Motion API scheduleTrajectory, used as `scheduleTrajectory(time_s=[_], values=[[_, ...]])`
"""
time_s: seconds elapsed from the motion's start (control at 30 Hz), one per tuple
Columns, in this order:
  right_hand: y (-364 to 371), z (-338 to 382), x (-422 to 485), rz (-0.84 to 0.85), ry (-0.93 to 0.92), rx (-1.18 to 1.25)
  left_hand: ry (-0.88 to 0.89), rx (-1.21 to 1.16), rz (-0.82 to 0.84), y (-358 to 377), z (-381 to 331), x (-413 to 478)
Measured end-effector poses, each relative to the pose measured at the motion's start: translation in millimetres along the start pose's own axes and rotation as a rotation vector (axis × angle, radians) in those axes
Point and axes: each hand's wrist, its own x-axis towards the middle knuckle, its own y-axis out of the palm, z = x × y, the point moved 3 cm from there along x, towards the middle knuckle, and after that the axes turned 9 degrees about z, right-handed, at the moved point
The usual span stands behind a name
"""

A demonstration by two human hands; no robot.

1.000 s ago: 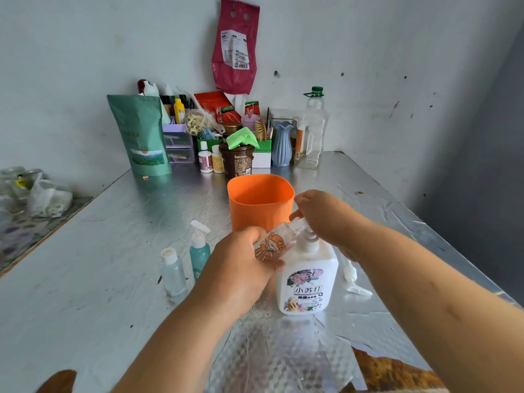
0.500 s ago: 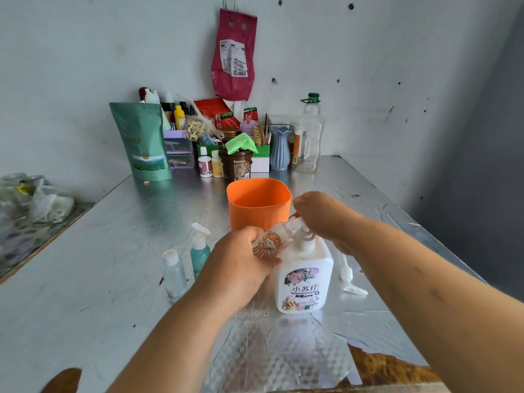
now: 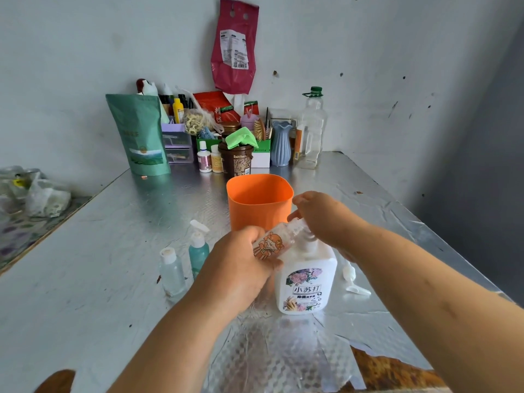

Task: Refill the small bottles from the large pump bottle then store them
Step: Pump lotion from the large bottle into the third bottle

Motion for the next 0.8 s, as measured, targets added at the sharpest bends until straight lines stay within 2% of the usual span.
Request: scheduleTrajectory(time_s=[0.8], values=[[-3,1,0,0.030,0.016,0.000,0.037,-0.028,0.001,-2,-2,1]])
